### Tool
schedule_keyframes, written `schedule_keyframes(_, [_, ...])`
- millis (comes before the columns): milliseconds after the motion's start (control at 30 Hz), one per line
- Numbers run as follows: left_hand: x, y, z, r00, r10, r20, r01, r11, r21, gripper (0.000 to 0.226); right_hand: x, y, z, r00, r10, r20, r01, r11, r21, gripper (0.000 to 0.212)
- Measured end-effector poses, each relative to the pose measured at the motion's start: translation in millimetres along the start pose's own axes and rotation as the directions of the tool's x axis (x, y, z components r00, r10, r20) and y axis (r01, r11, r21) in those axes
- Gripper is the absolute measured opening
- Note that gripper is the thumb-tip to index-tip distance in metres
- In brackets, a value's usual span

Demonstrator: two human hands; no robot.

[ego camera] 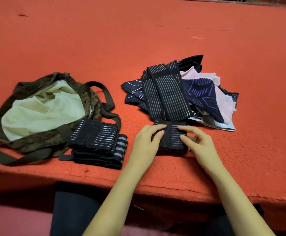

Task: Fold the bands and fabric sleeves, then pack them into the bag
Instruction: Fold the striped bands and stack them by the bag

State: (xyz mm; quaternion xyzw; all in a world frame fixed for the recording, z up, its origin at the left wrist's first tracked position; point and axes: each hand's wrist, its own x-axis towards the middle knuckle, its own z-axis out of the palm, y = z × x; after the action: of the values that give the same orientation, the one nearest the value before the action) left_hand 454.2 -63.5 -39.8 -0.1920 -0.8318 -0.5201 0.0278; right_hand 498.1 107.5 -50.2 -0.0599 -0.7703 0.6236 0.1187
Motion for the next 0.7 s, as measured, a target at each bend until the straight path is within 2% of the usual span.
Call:
schedule_keyframes(33, [3,8,-10,1.0,0.028,-0.014,-0.028,1.0,-0.005,0.025,1,-11,3,1.0,0.008,0.018,-0.009,0.997,0.075,0.023])
schedule_keyframes(100, [9,21,-36,0.997,0.066,-0.03,-0.067,0.998,-0.023,0.024,6,-35,15,0.995,-0.091,0.043,0.086,0.99,0.108,0.021])
schedule_keyframes(167, [12,30,-68,0.998,0.052,-0.042,-0.054,0.998,-0.045,0.022,11,-59,34,0.98,-0.176,0.091,0.164,0.978,0.132,0.018])
schedule_keyframes(267, [10,25,-118,0.997,-0.01,-0.074,0.004,0.998,-0.069,0.022,15,-83,67,0.964,-0.198,0.179,0.169,0.971,0.168,0.015])
schedule_keyframes(367, [0,8,-160,0.99,-0.085,-0.109,0.08,0.995,-0.056,0.023,18,-89,103,0.943,-0.184,0.277,0.152,0.98,0.132,0.015])
schedule_keyframes(533, [-22,-25,-192,0.982,-0.151,-0.112,0.159,0.985,0.065,0.018,12,-83,147,0.917,-0.148,0.372,0.138,0.989,0.051,0.016])
schedule_keyframes(700, [-33,-53,-185,0.984,-0.131,-0.123,0.14,0.988,0.061,0.021,7,-67,158,0.92,-0.119,0.373,0.162,0.983,-0.086,0.014])
